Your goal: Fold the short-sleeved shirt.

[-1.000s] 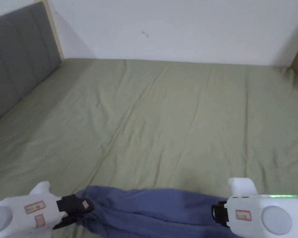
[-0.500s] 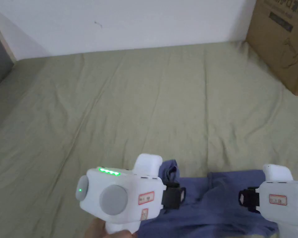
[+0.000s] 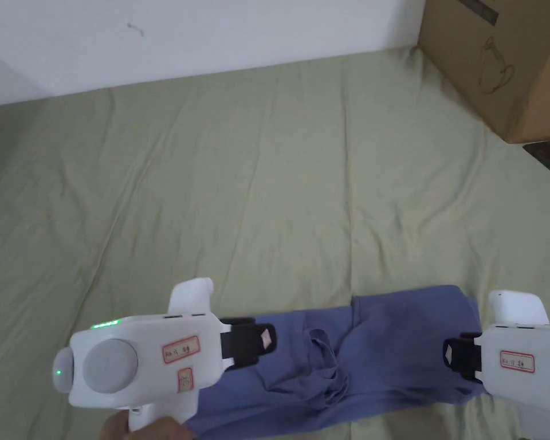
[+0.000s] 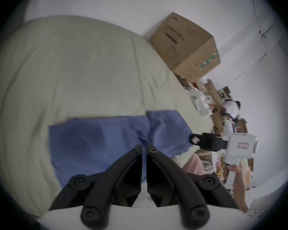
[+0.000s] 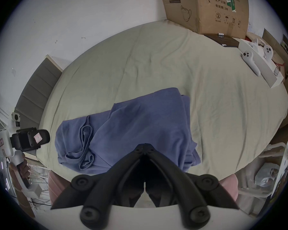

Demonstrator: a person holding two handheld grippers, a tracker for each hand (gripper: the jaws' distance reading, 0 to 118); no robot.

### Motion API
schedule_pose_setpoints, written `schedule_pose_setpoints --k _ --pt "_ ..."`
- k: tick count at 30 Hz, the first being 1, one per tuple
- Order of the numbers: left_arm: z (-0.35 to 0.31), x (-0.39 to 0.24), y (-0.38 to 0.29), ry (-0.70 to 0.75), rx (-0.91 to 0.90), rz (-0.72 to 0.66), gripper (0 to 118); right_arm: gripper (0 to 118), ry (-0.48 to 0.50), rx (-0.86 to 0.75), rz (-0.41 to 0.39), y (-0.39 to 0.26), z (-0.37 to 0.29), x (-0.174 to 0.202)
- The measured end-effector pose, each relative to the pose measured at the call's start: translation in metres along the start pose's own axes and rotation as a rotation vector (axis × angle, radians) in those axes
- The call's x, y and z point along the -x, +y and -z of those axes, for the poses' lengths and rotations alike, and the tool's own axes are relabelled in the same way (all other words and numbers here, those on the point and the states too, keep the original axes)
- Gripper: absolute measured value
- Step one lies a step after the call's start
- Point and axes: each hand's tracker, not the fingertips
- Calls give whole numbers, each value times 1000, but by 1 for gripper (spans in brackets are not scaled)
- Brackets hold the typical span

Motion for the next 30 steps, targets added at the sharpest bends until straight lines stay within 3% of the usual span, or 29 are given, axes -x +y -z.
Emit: schedule_pose_setpoints --k 3,6,17,20,27,28,30 --pt "22 11 -7 80 86 -27 4 0 31 9 10 -1 6 2" --pt "51 5 -26 10 175 -66 4 0 38 20 -10 -6 7 7" --pt "115 -63 -76 -160 399 133 4 0 29 53 -2 -4 15 -5" --pt "111 -66 -77 -102 392 177 4 0 16 39 0 -2 8 -7" --pt "24 16 -39 -244 111 -108 6 0 0 25 -32 2 3 8" --pt "14 34 -36 -245 81 -150 16 0 2 28 -39 2 4 11" --pt "-16 65 -33 -207 64 -235 72 0 8 33 -60 2 6 18"
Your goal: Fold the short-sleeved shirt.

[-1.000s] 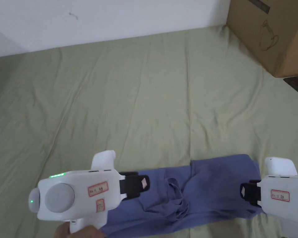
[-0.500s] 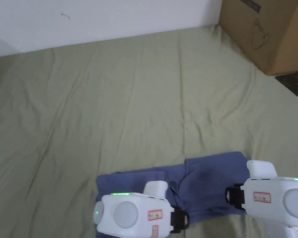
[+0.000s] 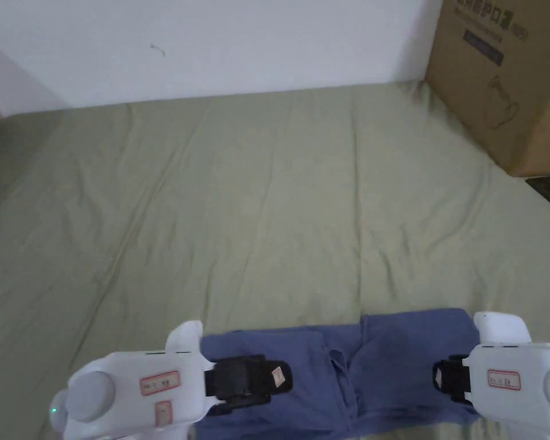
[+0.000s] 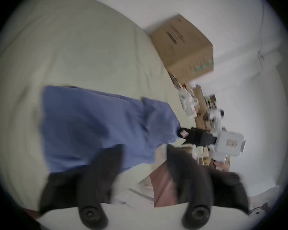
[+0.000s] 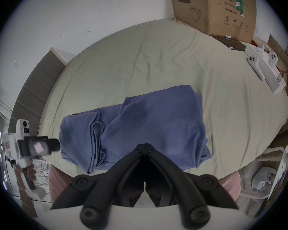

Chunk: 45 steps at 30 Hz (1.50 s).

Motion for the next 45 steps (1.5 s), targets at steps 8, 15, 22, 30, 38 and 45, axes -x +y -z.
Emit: schedule_pose_setpoints --k 8,15,22,30,38,45 --pt "-18 104 -2 -42 -38 -312 114 0 18 31 -70 10 12 29" --pt "9 108 -8 -239 -64 -396 109 0 31 61 -137 17 20 51" --pt "23 98 -10 -169 -1 -359 13 0 45 104 -177 15 30 58" --pt "-42 114 7 -25 -24 -212 13 0 44 124 -196 20 37 72" --pt "-153 184 22 300 -152 -282 13 0 62 143 -205 12 43 76" --pt "-163 126 29 401 -218 -236 13 0 68 166 -184 5 46 66"
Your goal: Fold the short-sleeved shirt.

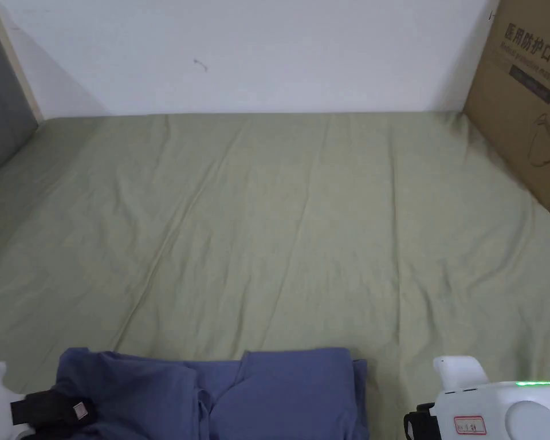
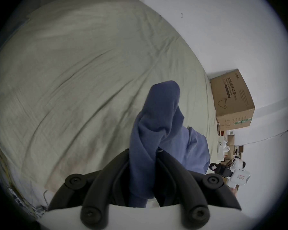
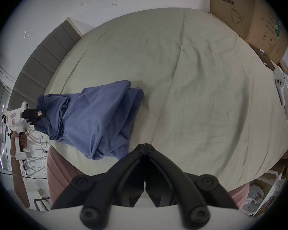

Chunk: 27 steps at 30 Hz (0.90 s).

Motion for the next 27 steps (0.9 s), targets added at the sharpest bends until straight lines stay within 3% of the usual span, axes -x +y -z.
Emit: schedule_pose_setpoints --k 5,8,11,14,18,19,21,23,24,25,27 --pt "-2 -61 4 -18 -2 65 13 0 10 -10 32 -3 -3 -13" --pt "10 -119 -11 -83 9 101 13 0 54 -19 101 -4 -6 -27" --pt "39 -173 -28 -103 83 231 13 0 51 -31 127 -7 -10 -40" --pt "81 -212 -47 -153 171 279 13 0 23 -41 137 -11 -16 -50" --pt "137 -250 -74 -111 244 320 15 0 45 -67 180 -18 -25 -66" --pt "146 -257 -78 -87 263 345 20 0 42 -66 186 -19 -26 -68" --pt "151 -267 -84 -101 282 375 48 0 24 -61 193 -23 -26 -74" --pt "149 -271 -87 -193 289 375 93 0 16 -49 203 -26 -24 -79" --pt "145 -272 -86 -231 301 365 106 0 17 -43 210 -26 -23 -81" --pt "141 -272 -84 -257 306 361 113 0 18 -40 214 -28 -22 -82" --pt "126 -265 -75 -270 283 354 109 0 17 -33 221 -29 -18 -82"
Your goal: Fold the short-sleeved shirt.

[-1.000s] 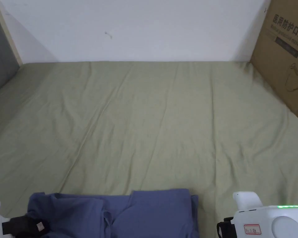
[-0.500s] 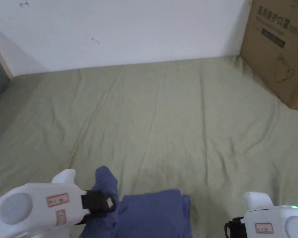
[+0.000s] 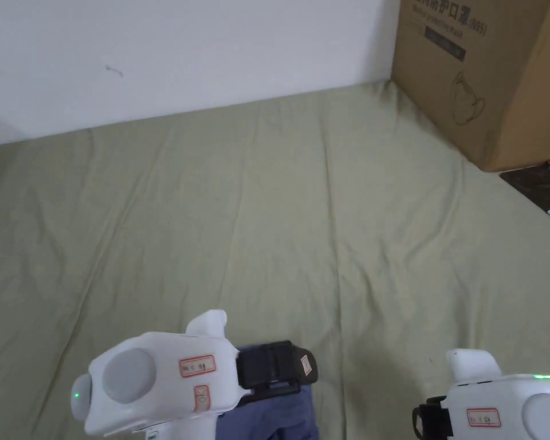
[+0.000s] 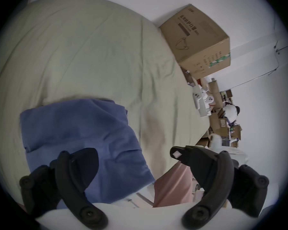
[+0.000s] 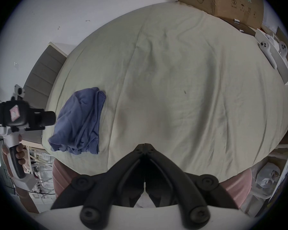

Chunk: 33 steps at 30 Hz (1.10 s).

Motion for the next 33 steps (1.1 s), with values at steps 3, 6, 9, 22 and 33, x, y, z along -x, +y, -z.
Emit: schedule_pose_setpoints --k 3,6,9,22,33 --pt "-31 0 1 36 -59 4 58 0 11 5 3 0 3 1" --pt "-38 22 2 161 -102 -74 1 0 21 9 -4 0 6 4" --pt "-26 41 0 230 -61 -44 1 0 26 12 -18 0 7 7" --pt "117 0 -55 42 316 70 0 0 18 10 17 -2 3 -8" --pt "71 -18 -53 22 177 114 0 0 -16 7 18 -2 -7 -7"
